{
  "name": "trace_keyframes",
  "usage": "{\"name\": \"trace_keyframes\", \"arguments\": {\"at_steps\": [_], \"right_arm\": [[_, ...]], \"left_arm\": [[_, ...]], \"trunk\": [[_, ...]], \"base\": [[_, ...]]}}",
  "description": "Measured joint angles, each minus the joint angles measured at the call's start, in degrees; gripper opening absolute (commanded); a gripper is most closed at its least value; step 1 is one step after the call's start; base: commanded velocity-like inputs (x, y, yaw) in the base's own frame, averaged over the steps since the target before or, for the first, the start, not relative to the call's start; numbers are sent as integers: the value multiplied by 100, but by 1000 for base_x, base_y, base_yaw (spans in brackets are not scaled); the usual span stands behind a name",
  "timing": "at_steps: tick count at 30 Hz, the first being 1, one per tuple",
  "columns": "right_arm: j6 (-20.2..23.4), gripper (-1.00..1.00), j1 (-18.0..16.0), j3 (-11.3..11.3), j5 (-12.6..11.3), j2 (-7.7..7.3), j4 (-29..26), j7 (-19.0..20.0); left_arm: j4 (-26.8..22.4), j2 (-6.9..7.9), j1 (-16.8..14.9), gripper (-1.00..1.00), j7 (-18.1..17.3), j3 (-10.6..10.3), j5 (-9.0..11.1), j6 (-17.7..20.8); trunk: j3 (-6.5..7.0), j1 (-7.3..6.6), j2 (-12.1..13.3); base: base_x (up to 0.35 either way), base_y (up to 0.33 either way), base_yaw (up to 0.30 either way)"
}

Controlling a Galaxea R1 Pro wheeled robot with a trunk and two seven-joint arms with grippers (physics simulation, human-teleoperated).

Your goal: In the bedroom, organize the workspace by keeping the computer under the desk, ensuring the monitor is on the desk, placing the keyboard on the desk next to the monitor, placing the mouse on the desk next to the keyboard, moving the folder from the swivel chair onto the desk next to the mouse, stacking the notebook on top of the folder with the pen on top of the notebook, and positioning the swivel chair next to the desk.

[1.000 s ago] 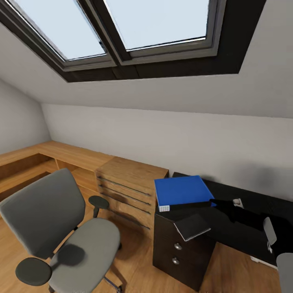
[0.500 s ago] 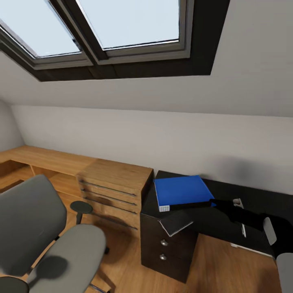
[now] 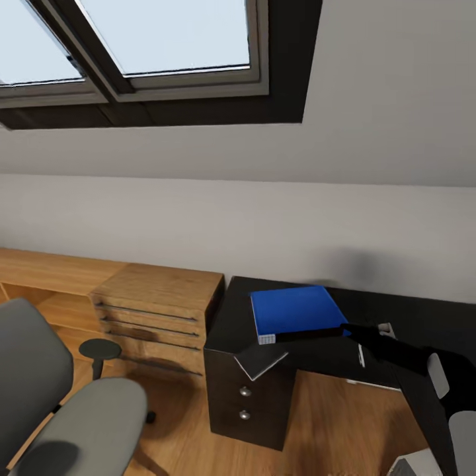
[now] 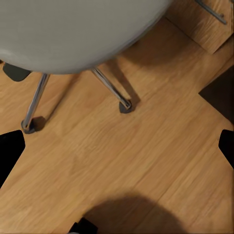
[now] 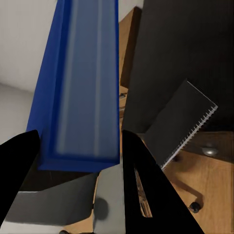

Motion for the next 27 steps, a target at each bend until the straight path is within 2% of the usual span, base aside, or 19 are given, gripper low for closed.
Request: {"name": "trace_keyframes", "arguments": {"at_steps": [6,14,22,27], "right_arm": [[-24,-100,0,1,-8,0,102,2],[-362,-100,0,1,-6,0,130,-121],[-417,-100,0,1,-9,2,156,-163],[-415,-100,-1,0,-18,14,157,-165]], "left_arm": [[0,0,0,100,0,0,3,0],[0,0,0,100,0,0,3,0],[0,0,0,100,0,0,5,0],[-1,0,1,100,0,0,6,0]], "trunk": [[-18,0,0],[-45,0,0],[-69,0,0],[-74,0,-1]], "base": [[0,0,-267],[0,0,-266],[0,0,-264],[0,0,-112]]}}
